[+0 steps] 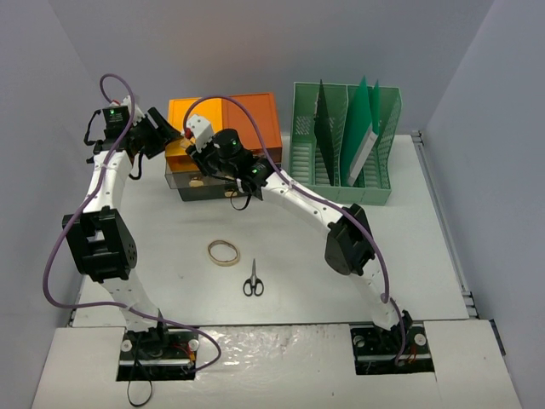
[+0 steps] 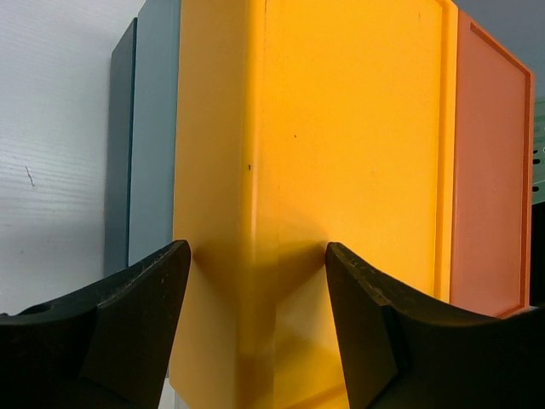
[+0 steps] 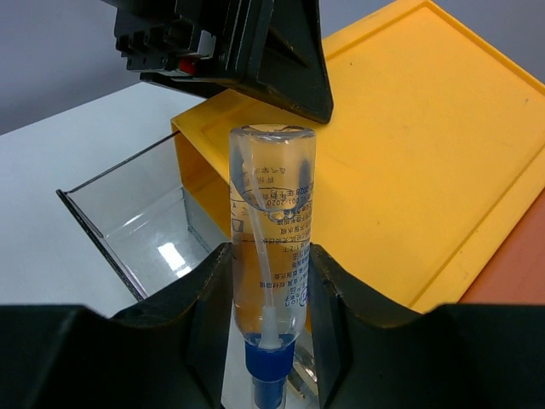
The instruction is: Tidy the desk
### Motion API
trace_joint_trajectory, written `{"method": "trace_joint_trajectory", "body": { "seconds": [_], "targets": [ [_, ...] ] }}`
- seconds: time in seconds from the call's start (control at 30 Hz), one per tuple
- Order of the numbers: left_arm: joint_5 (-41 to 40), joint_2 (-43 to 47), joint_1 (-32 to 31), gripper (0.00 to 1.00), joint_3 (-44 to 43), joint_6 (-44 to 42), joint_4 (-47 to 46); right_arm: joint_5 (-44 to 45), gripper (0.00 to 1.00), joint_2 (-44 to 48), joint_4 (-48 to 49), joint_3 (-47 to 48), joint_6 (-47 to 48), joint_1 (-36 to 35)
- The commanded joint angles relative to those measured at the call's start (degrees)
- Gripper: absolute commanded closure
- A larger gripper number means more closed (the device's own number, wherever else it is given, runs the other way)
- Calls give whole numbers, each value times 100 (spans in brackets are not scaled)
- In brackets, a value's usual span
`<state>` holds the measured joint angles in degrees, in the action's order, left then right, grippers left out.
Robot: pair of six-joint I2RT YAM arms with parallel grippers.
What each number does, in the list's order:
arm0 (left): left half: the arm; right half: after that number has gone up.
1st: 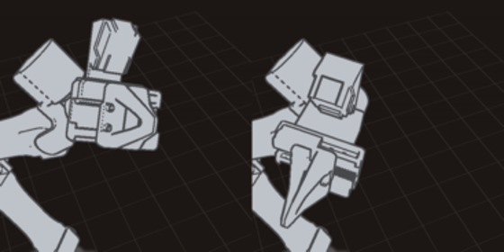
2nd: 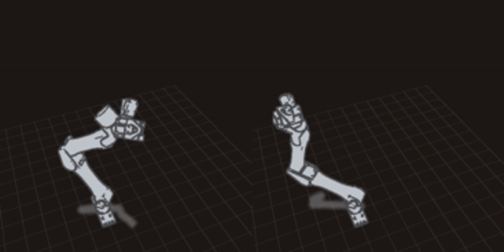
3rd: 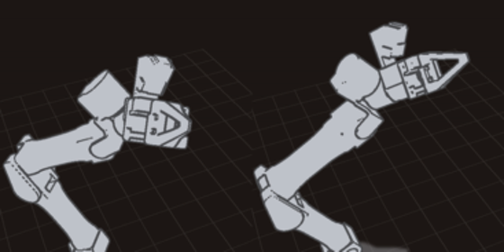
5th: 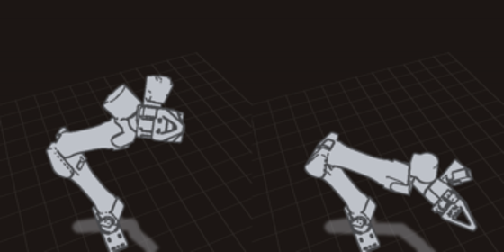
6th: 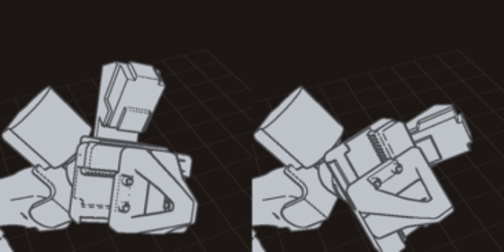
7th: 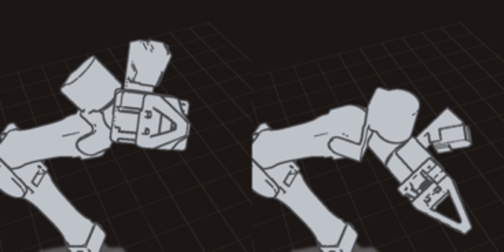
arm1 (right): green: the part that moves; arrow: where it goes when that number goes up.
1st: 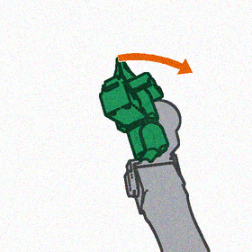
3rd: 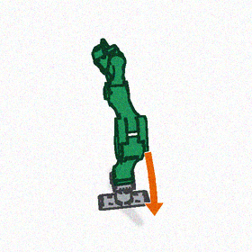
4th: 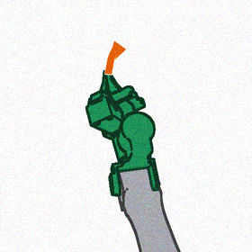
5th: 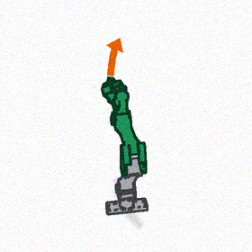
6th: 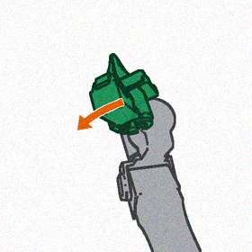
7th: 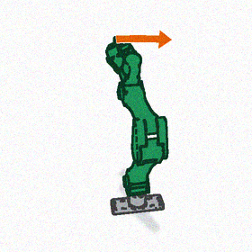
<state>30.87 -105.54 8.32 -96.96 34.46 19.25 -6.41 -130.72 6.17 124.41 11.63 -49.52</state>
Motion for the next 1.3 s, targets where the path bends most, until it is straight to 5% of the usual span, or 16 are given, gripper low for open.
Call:
{"method": "trace_joint_trajectory", "body": {
  "seconds": [0.0,0.17,0.47,0.67,1.27],
  "targets": [
    [-310,25,-32,40,-6,-386,764,-298,100,327,-181,-66,-281,-5],
    [-319,-2,-23,40,-60,-414,800,-239,97,458,-265,-362,-407,-66],
    [-310,-63,-15,40,-148,-405,818,8,68,583,-442,-576,-416,-128],
    [-319,-60,-11,40,-122,-414,832,78,36,632,-520,-602,-442,-142],
    [-417,-150,-22,40,-91,-397,818,1850,29,1432,-573,-63,-469,-513]
  ]
}}
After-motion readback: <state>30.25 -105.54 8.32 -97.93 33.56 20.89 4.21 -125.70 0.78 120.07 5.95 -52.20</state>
